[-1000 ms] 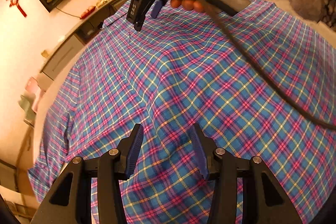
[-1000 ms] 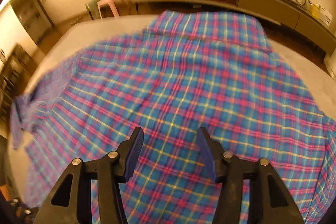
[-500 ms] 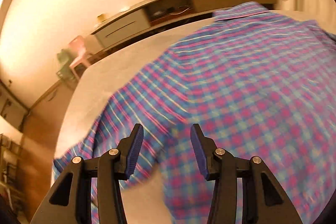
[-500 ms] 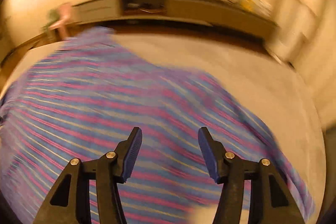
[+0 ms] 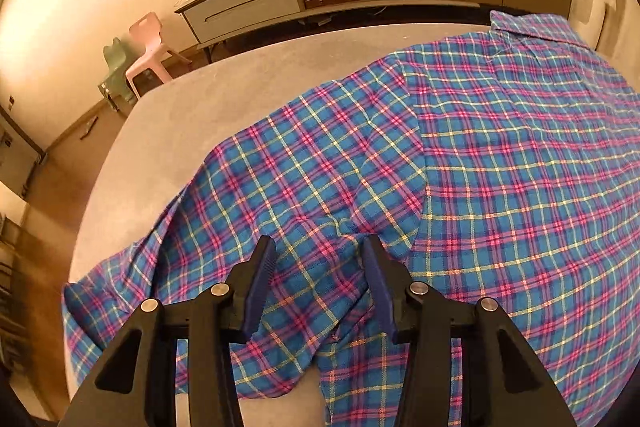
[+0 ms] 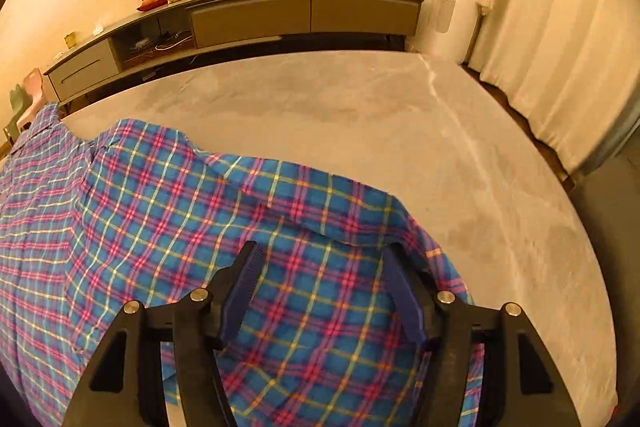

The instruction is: Fold clothes

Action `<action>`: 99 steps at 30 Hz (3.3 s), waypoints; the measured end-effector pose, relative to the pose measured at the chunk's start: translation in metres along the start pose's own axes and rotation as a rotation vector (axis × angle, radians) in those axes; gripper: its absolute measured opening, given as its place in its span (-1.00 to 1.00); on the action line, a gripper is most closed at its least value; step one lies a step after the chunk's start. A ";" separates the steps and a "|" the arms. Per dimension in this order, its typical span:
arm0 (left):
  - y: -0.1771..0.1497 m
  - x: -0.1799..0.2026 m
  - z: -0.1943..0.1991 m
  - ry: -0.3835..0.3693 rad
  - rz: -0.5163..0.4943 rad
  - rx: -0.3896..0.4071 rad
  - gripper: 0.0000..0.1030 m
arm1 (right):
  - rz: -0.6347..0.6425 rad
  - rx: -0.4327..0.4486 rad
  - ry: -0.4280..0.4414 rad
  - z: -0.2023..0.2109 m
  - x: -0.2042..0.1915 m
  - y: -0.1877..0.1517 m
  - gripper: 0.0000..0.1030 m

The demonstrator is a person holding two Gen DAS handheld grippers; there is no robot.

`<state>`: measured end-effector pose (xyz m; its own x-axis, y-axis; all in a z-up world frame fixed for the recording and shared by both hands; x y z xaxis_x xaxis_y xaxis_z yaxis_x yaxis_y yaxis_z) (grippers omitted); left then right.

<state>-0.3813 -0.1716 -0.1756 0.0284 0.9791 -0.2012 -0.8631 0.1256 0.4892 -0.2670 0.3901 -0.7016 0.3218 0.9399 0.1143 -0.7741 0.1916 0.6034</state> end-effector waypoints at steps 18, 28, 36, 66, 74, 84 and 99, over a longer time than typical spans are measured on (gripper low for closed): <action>-0.089 0.027 0.071 0.033 -0.164 -0.065 -0.09 | 0.445 -0.053 0.369 0.119 -0.239 -0.076 0.34; -0.130 0.139 0.156 -0.080 -0.401 0.001 -0.15 | 0.283 -0.097 0.450 0.227 -0.175 -0.041 0.33; -0.123 0.159 0.139 -0.011 -0.371 -0.043 -0.13 | 0.448 -0.059 0.385 0.241 -0.138 -0.039 0.40; -0.119 0.522 0.338 -0.590 -0.563 0.540 0.22 | -0.329 -0.109 0.951 0.383 0.050 0.040 -0.95; -0.116 0.562 0.299 -0.600 -0.500 0.466 0.27 | -0.342 -0.143 1.068 0.414 0.034 0.052 -0.95; -0.095 0.586 0.291 -0.648 -0.503 0.349 -0.98 | -0.367 -0.153 1.114 0.421 0.042 0.071 -0.94; 0.059 0.478 0.345 -0.613 -0.387 0.101 -1.00 | -0.140 -0.171 0.628 0.454 0.036 -0.055 0.37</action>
<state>-0.2449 0.3588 0.0502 0.6246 0.7715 0.1208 -0.6840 0.4659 0.5614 0.0350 0.2853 -0.3728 0.0866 0.8789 -0.4690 -0.8404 0.3173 0.4393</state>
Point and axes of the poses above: each gripper's, at about its wrist camera, not at the fingertips, and z roughly against the way its jaws point, x to its right, y to its top, the point moved 9 cm from there along -z, roughly the way its jaws point, and after that the axes turned 3 degrees about -y, right-handed, at the moved point
